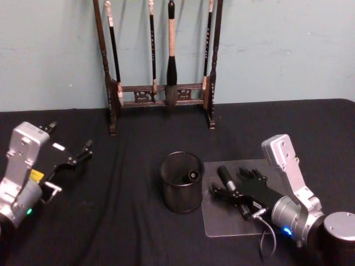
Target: Pick up the water-based marker from the table and place it into the pen holder.
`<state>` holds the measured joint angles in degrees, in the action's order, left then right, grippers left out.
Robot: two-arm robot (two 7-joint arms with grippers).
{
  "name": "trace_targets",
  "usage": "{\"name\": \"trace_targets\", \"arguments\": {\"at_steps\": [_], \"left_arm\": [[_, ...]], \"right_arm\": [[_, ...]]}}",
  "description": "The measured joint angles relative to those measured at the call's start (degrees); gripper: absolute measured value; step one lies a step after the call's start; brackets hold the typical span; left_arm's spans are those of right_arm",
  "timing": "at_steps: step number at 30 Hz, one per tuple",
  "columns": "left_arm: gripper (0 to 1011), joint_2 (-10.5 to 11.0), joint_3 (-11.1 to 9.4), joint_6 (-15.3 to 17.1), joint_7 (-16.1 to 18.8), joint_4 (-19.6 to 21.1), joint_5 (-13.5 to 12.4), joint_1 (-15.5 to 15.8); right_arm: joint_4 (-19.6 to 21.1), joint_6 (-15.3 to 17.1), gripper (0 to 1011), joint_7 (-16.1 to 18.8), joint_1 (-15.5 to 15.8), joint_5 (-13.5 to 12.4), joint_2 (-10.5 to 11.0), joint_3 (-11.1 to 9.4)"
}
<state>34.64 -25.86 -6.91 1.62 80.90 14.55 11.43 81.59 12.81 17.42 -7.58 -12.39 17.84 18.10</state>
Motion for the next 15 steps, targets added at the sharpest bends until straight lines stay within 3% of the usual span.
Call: {"name": "trace_targets", "arguments": {"at_steps": [15], "left_arm": [[1009, 0.0, 0.0, 0.0, 0.0, 0.0, 0.0, 0.0]], "right_arm": [[-1.3, 0.0, 1002, 0.4, -0.4, 1.0, 0.1, 0.4]]}}
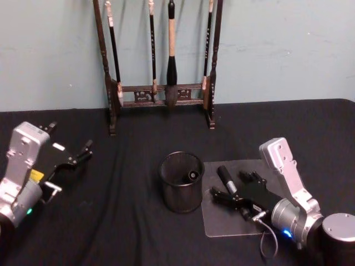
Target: Pick up the water-based marker from the table and place it into the pen holder.
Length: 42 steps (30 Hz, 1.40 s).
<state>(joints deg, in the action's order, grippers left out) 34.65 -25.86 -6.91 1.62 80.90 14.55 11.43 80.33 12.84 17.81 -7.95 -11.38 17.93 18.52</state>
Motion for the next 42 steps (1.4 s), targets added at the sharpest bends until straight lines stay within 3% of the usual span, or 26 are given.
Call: {"name": "trace_targets", "arguments": {"at_steps": [27, 32, 42], "left_arm": [[1009, 0.0, 0.0, 0.0, 0.0, 0.0, 0.0, 0.0], [1009, 0.0, 0.0, 0.0, 0.0, 0.0, 0.0, 0.0], [1009, 0.0, 0.0, 0.0, 0.0, 0.0, 0.0, 0.0]], "right_arm": [[-0.9, -0.1, 992, 0.4, -0.3, 0.6, -0.1, 0.2], [-0.8, -0.1, 902, 0.4, -0.3, 0.6, -0.1, 0.2], [-0.8, -0.1, 591, 0.3, -0.2, 0.6, -0.1, 0.2]]}}
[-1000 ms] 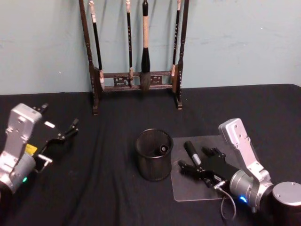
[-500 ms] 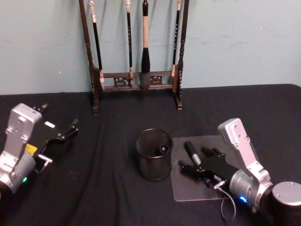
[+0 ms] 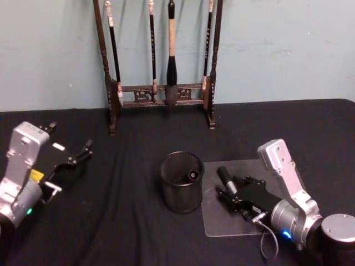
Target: Pick up the water-based marker from the table and place it into the pen holder.
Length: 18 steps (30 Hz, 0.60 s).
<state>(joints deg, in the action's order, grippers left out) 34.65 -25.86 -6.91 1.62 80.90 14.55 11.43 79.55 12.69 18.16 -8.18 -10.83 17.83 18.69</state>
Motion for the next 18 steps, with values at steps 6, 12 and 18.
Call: {"name": "trace_targets", "arguments": {"at_steps": [6, 12, 18], "left_arm": [[1009, 0.0, 0.0, 0.0, 0.0, 0.0, 0.0, 0.0], [1009, 0.0, 0.0, 0.0, 0.0, 0.0, 0.0, 0.0], [1009, 0.0, 0.0, 0.0, 0.0, 0.0, 0.0, 0.0]], "right_arm": [[0.0, 0.0, 385, 0.0, 0.0, 0.0, 0.0, 0.0], [0.0, 0.0, 218, 0.0, 0.0, 0.0, 0.0, 0.0], [0.0, 0.0, 215, 0.0, 0.0, 0.0, 0.0, 0.0]]}}
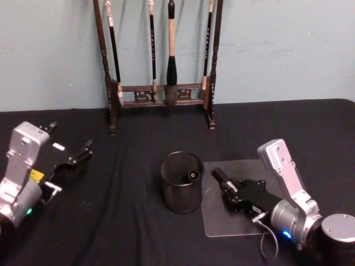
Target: Pick up the water-based marker from the table and place it into the pen holder.
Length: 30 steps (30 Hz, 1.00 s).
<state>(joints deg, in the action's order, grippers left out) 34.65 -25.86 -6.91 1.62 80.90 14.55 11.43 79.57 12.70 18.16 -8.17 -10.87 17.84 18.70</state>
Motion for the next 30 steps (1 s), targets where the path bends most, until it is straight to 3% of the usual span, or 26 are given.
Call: {"name": "trace_targets", "arguments": {"at_steps": [15, 22, 30], "left_arm": [[1009, 0.0, 0.0, 0.0, 0.0, 0.0, 0.0, 0.0], [1009, 0.0, 0.0, 0.0, 0.0, 0.0, 0.0, 0.0], [1009, 0.0, 0.0, 0.0, 0.0, 0.0, 0.0, 0.0]], "right_arm": [[0.6, -2.7, 215, 0.6, 0.8, -0.8, -0.1, -0.5], [1.1, -6.1, 215, 0.2, 1.6, -1.4, -0.3, -1.5], [1.5, -11.6, 215, 0.8, 2.7, -3.9, -1.2, -3.1]]}}
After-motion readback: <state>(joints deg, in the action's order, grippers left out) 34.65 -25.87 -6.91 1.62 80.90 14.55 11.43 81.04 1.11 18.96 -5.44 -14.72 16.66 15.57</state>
